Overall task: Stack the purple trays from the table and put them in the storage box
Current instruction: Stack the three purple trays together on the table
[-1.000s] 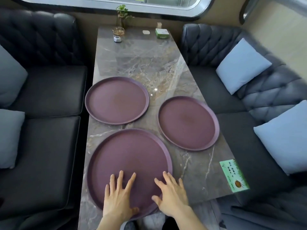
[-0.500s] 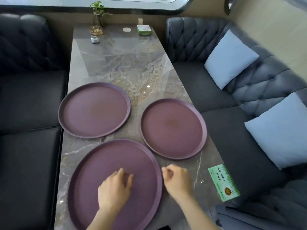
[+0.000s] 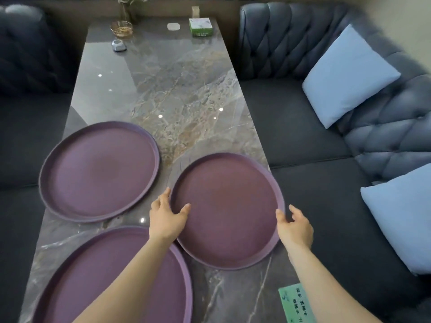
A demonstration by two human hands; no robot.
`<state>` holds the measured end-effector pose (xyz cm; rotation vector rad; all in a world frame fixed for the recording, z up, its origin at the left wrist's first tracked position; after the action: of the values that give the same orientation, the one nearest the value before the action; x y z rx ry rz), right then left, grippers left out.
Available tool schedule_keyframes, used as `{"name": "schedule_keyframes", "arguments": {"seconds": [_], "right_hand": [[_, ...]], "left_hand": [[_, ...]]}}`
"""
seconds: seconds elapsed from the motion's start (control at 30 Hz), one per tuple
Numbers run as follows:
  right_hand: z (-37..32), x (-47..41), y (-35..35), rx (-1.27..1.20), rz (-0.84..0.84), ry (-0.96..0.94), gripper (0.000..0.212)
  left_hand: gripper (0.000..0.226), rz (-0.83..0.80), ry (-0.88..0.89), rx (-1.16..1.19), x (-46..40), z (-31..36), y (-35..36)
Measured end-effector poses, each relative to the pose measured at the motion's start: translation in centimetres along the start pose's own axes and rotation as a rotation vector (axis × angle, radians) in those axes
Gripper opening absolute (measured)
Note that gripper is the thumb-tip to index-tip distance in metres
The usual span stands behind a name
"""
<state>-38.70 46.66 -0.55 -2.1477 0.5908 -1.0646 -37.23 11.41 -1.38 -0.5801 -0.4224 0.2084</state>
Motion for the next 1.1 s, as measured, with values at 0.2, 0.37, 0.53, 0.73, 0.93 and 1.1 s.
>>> {"name": "schedule_keyframes", "arguments": {"seconds": [0.2, 0.37, 0.53, 0.73, 0.93, 1.1], "right_hand": [[-1.9, -1.7, 2.0, -0.066, -0.175, -0.016, 0.076], [-2.4, -2.2, 2.0, -0.193, -0.129, 0.058, 0.056], [-1.4, -1.6, 0.0, -0.189, 0.045, 0.143, 0.055], [1.0, 2.3, -0.6, -0.146, 0.148, 0.147, 0.034], [4.0, 9.9, 1.9, -0.139, 0.163, 0.100, 0.019], [6.2, 17.1, 6.6, -0.054, 0.117, 0.042, 0.017]], "left_hand": [[0.094, 0.013, -0.126, 0.105, -0.7, -0.3, 2.6], [0.090, 0.092, -0.186, 0.270, -0.7, 0.0, 1.9], [0.064, 0.204, -0.133, 0.159, 0.2, 0.7, -0.8], [0.035, 0.287, -0.082, 0.022, 3.4, -0.1, -5.8], [0.034, 0.337, -0.074, 0.012, 7.5, -5.8, -11.8], [0.032, 0.383, -0.083, -0.044, 11.9, -11.8, -18.3]]}}
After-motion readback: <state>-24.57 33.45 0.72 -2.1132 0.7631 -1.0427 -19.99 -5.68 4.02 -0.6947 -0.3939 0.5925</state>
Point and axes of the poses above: each hand's wrist, its own x-axis away from the middle knuckle, its own y-axis out of the palm, z = x × y, the point moved 6 cm from there along -x, towards the middle knuckle, and after that the axes turned 13 degrees about y, right-handed, at the moved point
